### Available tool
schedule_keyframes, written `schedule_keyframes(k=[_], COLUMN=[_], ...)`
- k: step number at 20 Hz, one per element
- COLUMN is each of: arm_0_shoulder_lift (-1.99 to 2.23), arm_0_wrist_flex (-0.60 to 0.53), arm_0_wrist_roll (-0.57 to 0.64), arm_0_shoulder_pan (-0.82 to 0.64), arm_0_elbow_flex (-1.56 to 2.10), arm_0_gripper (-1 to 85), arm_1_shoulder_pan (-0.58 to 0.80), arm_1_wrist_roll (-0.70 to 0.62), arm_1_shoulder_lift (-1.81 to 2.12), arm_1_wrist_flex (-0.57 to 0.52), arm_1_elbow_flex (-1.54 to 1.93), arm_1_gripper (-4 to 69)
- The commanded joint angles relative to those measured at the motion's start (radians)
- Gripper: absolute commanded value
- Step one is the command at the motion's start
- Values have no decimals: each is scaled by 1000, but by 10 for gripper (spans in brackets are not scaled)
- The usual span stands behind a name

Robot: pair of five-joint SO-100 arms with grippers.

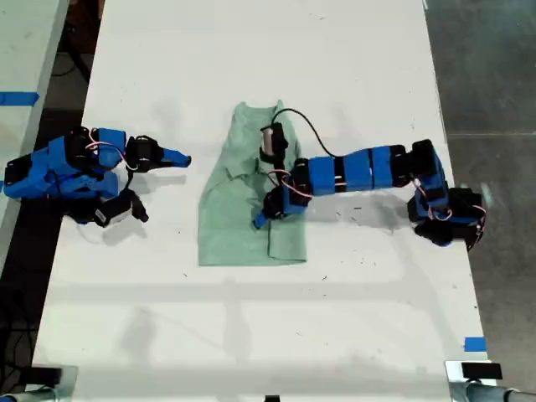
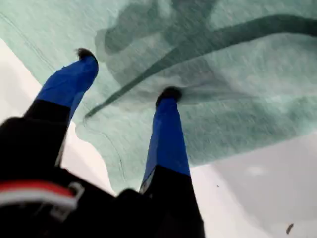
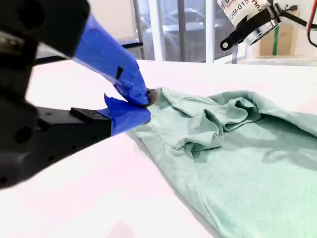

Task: Fold t shirt

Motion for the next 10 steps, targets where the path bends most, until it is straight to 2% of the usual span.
schedule_keyframes(k=[1, 4, 5, 6, 7, 8, 10], arm_0_shoulder_lift=[8, 8, 8, 8, 8, 8, 8], arm_0_wrist_flex=[2, 2, 2, 2, 2, 3, 3], arm_0_wrist_roll=[-12, -14, -14, -17, -18, -20, -21], arm_0_shoulder_pan=[8, 6, 5, 5, 5, 5, 5], arm_0_elbow_flex=[8, 9, 9, 9, 9, 11, 11], arm_0_gripper=[0, 0, 0, 0, 0, 0, 0], arm_1_shoulder_pan=[-6, 9, 14, 17, 17, 11, -9], arm_1_wrist_roll=[-9, 8, 15, 29, 46, 66, 95], arm_1_shoulder_lift=[206, 403, 474, 535, 591, 647, 744], arm_1_wrist_flex=[92, 213, 239, 268, 287, 284, 252], arm_1_elbow_flex=[-63, 5, 51, 101, 166, 256, 451], arm_1_gripper=[276, 258, 225, 149, 42, -13, -13])
